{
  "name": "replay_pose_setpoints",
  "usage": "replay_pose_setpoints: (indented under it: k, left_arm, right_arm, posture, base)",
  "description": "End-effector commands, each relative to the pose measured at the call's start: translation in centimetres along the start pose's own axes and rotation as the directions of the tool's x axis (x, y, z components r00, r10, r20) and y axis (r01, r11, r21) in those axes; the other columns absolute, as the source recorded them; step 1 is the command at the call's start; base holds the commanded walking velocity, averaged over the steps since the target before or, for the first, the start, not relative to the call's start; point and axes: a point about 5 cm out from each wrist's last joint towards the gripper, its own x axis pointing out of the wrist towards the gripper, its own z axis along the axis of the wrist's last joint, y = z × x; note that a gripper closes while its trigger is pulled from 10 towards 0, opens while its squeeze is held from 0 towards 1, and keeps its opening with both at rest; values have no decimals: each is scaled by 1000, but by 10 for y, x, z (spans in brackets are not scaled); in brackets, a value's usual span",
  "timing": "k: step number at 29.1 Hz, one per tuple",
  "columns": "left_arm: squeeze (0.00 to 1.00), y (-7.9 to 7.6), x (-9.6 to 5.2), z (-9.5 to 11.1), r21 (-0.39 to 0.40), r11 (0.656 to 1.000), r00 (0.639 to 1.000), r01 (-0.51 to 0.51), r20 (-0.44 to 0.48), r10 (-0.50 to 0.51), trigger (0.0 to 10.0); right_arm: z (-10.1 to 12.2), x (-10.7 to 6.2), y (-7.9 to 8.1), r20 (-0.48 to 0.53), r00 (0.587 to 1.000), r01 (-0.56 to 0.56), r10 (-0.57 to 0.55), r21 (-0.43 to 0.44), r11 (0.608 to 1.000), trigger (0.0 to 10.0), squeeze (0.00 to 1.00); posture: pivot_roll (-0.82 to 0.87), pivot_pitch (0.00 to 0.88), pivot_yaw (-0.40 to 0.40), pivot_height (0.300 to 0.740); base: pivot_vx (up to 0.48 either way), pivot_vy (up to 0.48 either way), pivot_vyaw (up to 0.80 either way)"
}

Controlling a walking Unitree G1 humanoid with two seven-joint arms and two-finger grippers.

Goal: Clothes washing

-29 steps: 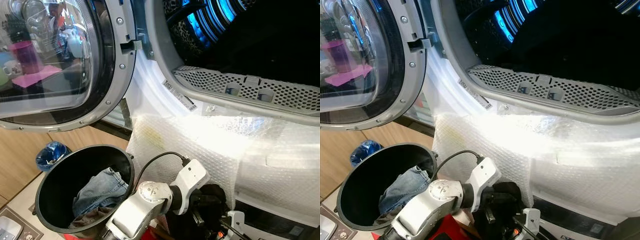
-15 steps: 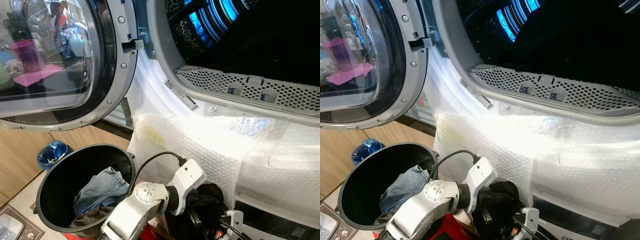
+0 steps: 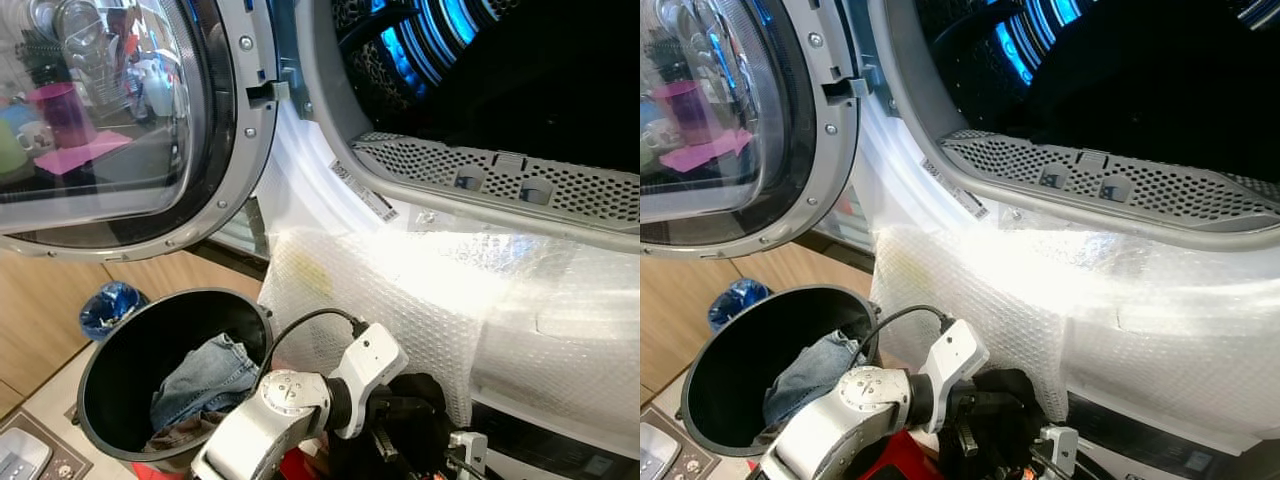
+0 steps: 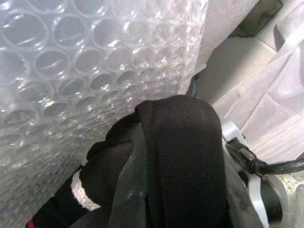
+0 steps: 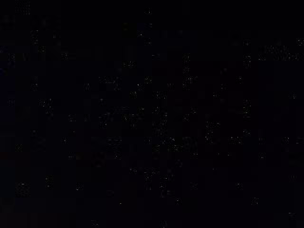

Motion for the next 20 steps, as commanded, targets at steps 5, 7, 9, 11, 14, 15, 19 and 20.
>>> replay_pose_setpoints:
  k: [5,7,9,11,14,15,19,20]
  left_arm:
    - [0,-4,-1,9,32,999,999,16,33,-17,0]
    - [0,-4,-1,9,32,999,999,16,33,-17,0]
    - [0,-4,-1,9,32,999,999,16,33,-17,0]
    - [0,-4,-1,9,32,999,999,16,33,-17,0]
    - [0,-4,-1,9,32,999,999,16,33,-17,0]
    - [0,-4,-1,9,32,999,999,16,33,-17,0]
    - [0,-4,-1,9,32,999,999,16,33,-17,0]
    - [0,-4,-1,9,32,999,999,16,33,-17,0]
  right_arm:
    - [1,3,5,3,1000,-27,27,0,1000,0,0]
    - [1,3,5,3,1000,-27,27,0,1000,0,0]
    - [1,3,5,3,1000,-27,27,0,1000,0,0]
    - [1,3,5,3,1000,-27,27,0,1000,0,0]
    - [1,3,5,3,1000,-27,27,0,1000,0,0]
    - [1,3,5,3,1000,-27,27,0,1000,0,0]
    - [1,3,5,3,1000,-27,27,0,1000,0,0]
    - [1,3,5,3,1000,-27,27,0,1000,0,0]
  posture:
    - [-109,0,90,740]
    - [-109,0,90,740]
    - [-109,0,90,740]
    - [-109,0,90,740]
    - [-109,0,90,740]
    - [-109,0,90,740]
    - [-109,0,90,740]
    - [-109,0,90,740]
  base:
    - [0,0,0]
    - [0,0,0]
    - [0,0,0]
    - [0,0,0]
    - [0,0,0]
    - [0,0,0]
    - [0,0,0]
    - [0,0,0]
